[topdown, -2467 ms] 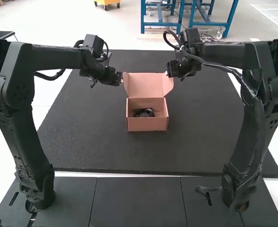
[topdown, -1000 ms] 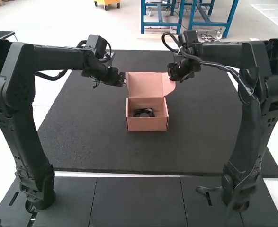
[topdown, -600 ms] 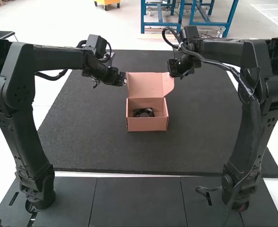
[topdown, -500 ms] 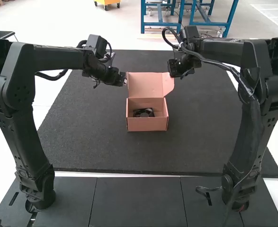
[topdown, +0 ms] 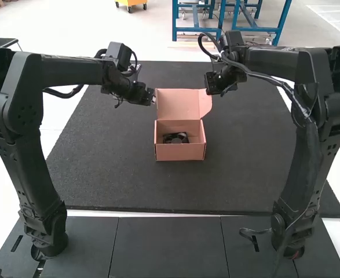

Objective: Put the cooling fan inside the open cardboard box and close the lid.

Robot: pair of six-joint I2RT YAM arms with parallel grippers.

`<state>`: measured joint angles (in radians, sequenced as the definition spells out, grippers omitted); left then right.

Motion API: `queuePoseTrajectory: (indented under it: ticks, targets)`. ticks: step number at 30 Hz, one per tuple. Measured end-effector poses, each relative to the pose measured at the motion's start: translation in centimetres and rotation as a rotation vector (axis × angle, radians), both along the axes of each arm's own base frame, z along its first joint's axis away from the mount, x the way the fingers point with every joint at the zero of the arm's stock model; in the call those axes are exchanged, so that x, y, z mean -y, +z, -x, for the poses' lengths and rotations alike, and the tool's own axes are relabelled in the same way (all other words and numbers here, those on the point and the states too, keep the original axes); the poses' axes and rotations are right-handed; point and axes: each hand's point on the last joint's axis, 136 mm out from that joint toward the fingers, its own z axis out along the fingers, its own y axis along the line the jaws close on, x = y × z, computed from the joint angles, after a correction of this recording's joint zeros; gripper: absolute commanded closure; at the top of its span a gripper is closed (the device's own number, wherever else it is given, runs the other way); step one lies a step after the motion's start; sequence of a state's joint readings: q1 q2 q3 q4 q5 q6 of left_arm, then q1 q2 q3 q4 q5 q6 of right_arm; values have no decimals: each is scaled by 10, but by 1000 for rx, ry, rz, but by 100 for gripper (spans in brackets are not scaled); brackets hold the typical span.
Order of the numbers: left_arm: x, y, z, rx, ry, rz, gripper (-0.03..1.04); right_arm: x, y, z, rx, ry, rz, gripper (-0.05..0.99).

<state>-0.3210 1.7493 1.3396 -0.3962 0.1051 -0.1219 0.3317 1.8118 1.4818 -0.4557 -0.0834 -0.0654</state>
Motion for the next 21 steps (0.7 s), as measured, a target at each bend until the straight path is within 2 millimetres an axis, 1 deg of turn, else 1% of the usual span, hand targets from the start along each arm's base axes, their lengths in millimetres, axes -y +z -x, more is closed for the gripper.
queuePoseTrajectory:
  ticks: [5, 13, 21]
  targets:
    - [4, 9, -3, 20, -5, 6, 5, -1, 0, 1, -6, 6, -4, 95]
    - [15, 6, 4, 4, -31, 1, 5, -2, 0, 5, -25, 18, -4, 95]
    - [14, 7, 7, -14, -33, -5, 5, -5, 1, 11, -50, 36, -3, 95]
